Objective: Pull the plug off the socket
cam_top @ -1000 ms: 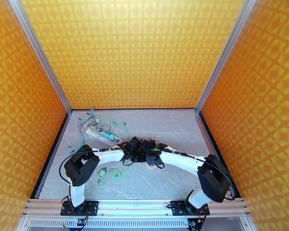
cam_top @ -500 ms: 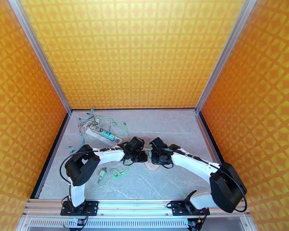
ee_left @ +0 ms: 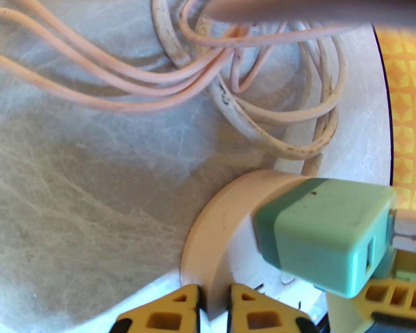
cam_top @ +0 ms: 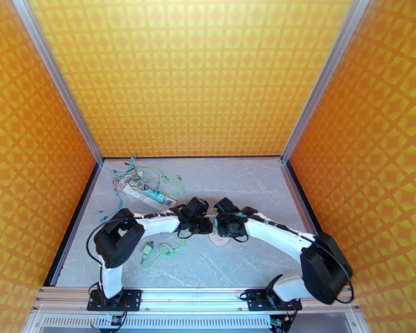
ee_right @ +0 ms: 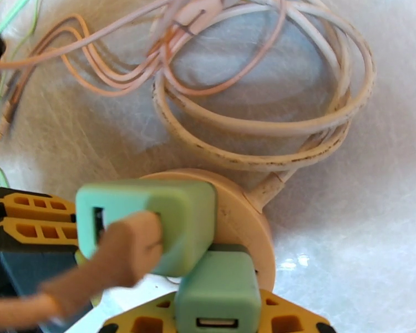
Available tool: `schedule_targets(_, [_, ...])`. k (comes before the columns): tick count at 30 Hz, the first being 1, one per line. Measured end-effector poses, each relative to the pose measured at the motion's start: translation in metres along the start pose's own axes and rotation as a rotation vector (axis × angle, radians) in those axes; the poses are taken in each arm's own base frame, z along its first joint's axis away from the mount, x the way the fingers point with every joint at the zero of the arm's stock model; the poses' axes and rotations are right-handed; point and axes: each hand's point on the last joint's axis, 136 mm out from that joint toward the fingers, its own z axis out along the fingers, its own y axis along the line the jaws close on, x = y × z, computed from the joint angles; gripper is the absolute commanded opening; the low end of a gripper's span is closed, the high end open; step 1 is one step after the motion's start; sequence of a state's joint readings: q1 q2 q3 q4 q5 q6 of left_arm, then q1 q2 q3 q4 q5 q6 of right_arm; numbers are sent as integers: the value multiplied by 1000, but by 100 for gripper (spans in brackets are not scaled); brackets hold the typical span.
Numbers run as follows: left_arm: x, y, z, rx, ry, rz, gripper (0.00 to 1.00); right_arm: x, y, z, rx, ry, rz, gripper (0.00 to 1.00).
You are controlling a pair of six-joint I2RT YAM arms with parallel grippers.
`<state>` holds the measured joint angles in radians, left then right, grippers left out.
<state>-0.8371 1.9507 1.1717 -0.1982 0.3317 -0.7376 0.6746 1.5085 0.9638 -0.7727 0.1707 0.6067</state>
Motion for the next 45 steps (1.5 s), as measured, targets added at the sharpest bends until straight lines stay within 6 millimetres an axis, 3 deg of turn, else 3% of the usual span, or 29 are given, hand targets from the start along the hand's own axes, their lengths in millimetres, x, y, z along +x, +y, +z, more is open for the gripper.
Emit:
schedule_targets(7, [1,0,0,-2,7,2,16,-2,5,0,148,-13,-106,15])
schedule_targets(15, [1,2,1,-6,16,-2,16,-2,7,-1,171,-22,-120,14])
schedule_targets(20, [2,2,1,-8,17,-2,16,-2,6,-2,143,-18,-101,14])
schedule_targets(32, [2,1,3,-4,17,9,16,-1,-7,-3,-124,8,107,14])
schedule_targets(39, [3,1,4,-2,18,10,16,0,-9,-3,-121,10,98,15])
schedule_targets(45, [3,-1,5,5,25,11,16,-2,-6,-7,-13,7,0,14])
